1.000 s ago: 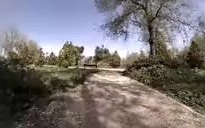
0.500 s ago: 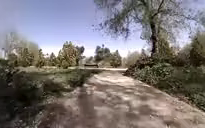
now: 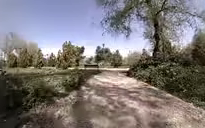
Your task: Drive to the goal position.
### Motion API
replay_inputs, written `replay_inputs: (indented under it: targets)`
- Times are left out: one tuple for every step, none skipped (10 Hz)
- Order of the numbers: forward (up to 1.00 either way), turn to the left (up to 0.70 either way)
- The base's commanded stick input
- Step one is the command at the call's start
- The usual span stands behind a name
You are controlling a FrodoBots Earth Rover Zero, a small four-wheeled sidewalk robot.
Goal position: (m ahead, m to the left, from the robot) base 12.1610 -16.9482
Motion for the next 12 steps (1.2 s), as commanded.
replay_inputs:
  targets:
    - [0.7, 0.0]
    - [0.7, 0.0]
    - [0.7, 0.0]
    - [0.7, 0.0]
    - [0.7, 0.0]
    - [0.7, 0.0]
    - [0.7, 0.0]
    - [0.7, -0.02]
    - [0.7, -0.26]
    - [0.7, -0.35]
    - [0.7, -0.15]
    - [0.7, 0.0]
